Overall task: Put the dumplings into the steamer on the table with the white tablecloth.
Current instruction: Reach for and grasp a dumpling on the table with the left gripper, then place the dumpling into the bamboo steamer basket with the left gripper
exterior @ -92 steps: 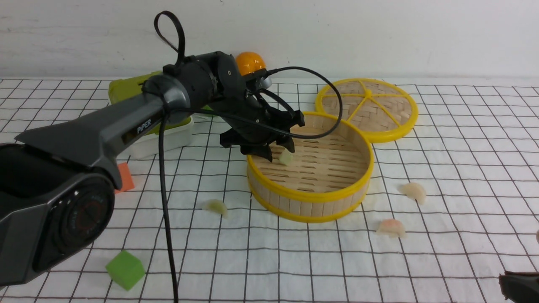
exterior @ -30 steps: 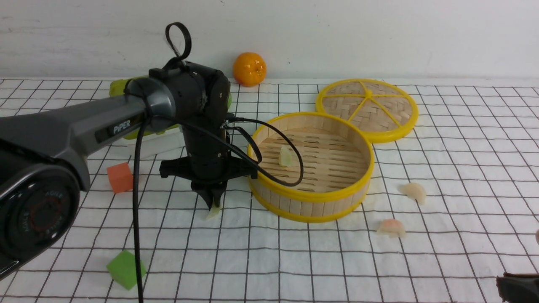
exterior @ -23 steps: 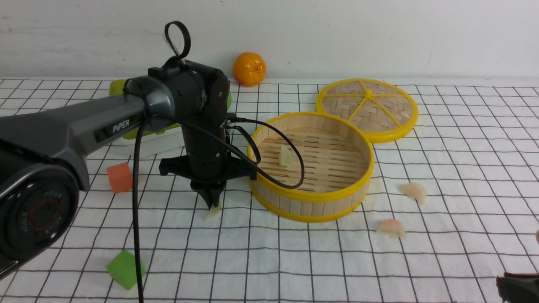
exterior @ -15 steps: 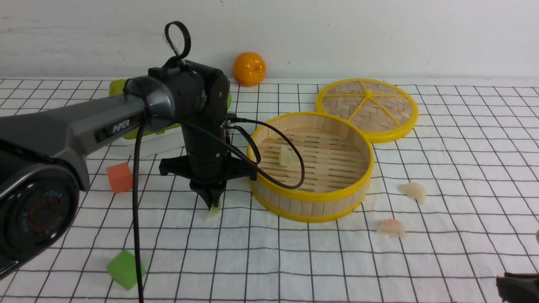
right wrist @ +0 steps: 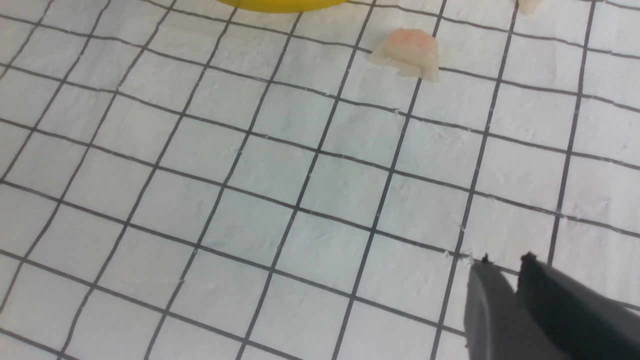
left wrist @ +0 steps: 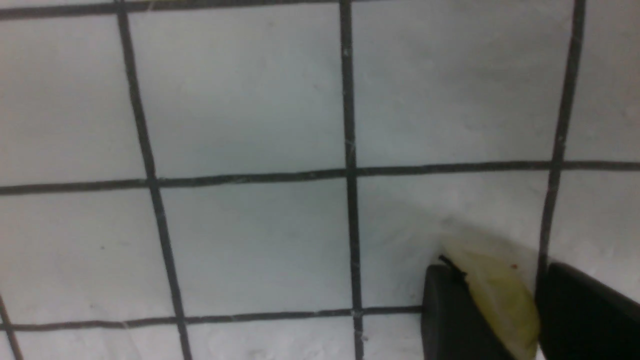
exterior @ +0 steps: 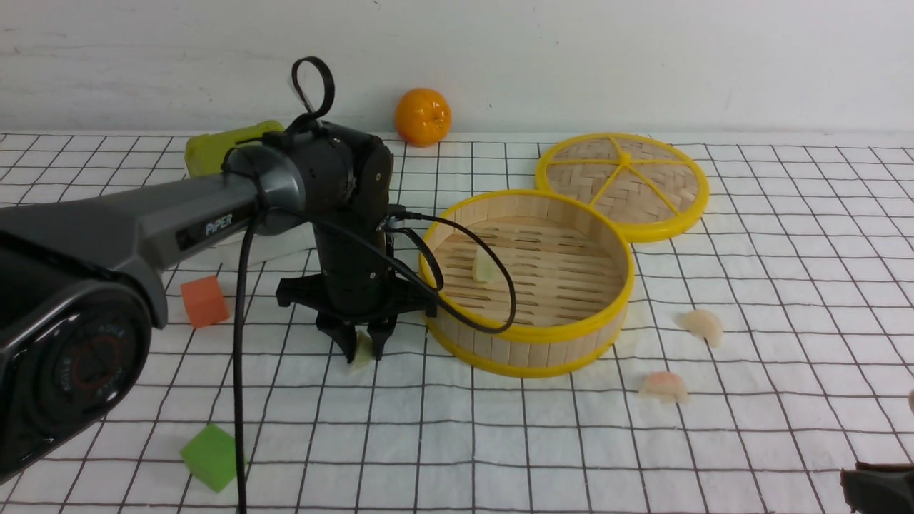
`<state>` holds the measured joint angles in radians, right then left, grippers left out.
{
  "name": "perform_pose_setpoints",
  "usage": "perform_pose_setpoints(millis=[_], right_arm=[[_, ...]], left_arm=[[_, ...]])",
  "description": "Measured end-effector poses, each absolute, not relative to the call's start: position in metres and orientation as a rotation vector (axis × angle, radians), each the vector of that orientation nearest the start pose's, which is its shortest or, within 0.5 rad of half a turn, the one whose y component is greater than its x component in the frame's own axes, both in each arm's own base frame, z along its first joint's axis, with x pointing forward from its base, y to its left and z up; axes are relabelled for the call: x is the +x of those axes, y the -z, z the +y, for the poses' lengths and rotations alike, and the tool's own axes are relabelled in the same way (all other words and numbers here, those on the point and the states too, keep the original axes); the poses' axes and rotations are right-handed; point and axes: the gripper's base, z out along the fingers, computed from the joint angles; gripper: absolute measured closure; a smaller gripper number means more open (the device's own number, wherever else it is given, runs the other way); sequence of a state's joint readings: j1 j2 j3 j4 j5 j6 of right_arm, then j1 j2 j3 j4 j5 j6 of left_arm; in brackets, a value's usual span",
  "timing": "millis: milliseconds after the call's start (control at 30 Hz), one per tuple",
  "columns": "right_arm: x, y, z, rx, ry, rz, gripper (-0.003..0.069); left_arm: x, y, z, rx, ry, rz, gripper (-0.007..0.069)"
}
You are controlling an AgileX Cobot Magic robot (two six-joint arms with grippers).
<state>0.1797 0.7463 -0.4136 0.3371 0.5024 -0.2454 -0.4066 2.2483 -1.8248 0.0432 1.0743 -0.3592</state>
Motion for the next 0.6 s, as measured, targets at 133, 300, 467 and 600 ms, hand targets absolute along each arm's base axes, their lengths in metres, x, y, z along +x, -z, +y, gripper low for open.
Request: perform_pose_setpoints(millis=[133,300,467,600], right_arm=[[0.130,-0.244,0.038,-0.229,-0.303,2.291,0.0573],[0.130,-0.244,0.038,-0.229,-0.303,2.290,0.0573],[0.131,-0.245,0.038,-0.225,-0.301,2.280,0.0572],[0.131,-0.245,0.038,-0.225,-0.300,2.279,0.0568]], left_arm=[[0.427,-0.173,-0.180,0.125,0.021,2.988,0.0475],[0.428,-0.243,-0.184,0.144,0.140,2.875,0.0475],[0.422,-0.312,-0.210,0.208,0.451,2.683,0.0475],[0.424,-0.303,-0.248,0.265,0.501,2.603,0.0475]])
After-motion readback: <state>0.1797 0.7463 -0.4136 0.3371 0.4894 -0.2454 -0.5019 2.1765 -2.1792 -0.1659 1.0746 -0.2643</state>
